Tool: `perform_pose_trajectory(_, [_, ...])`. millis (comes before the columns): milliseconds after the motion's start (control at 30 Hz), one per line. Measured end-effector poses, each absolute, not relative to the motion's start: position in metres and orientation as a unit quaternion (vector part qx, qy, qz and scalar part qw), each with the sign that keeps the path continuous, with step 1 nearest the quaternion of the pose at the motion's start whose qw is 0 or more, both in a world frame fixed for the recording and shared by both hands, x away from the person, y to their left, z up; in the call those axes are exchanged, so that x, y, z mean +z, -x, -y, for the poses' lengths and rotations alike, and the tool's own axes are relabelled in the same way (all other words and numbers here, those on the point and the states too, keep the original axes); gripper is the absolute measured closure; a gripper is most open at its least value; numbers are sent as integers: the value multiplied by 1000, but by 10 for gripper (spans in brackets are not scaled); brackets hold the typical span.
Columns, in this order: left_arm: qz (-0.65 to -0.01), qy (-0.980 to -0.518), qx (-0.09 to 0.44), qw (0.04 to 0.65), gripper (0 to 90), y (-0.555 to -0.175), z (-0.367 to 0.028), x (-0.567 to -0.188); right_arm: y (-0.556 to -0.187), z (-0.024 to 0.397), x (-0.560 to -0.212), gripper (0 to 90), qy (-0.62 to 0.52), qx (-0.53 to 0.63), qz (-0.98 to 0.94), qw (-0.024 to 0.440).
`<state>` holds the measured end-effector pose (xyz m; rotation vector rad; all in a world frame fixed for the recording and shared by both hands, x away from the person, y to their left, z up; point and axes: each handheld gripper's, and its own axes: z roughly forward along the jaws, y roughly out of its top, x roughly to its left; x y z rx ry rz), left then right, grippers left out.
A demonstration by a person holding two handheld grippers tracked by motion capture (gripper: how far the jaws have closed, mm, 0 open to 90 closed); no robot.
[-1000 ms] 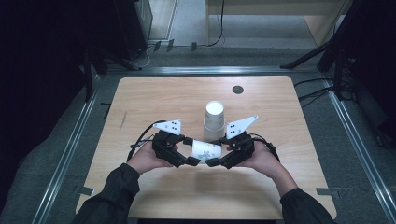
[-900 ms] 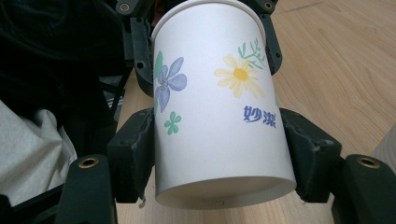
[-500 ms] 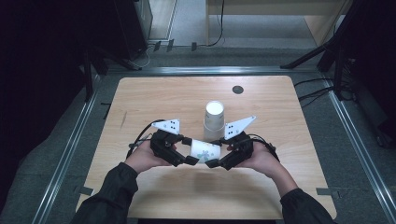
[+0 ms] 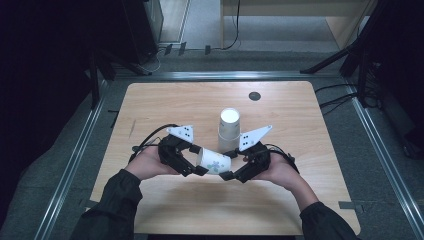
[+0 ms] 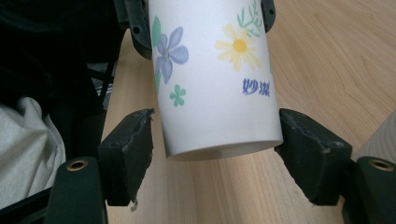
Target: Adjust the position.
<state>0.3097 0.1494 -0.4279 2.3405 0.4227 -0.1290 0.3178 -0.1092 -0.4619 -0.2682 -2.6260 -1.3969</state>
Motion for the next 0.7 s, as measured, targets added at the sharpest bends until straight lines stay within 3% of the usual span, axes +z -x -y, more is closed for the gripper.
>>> perform_pose_trajectory(267, [-168, -938, -56, 297, 242, -313, -136, -432, -317, 104, -466, 285, 87, -456, 882, 75])
perform_pose_trajectory(700, [-151, -944, -62, 286, 241, -312, -121, -430, -316, 94, -474, 311, 74, -441, 891, 76])
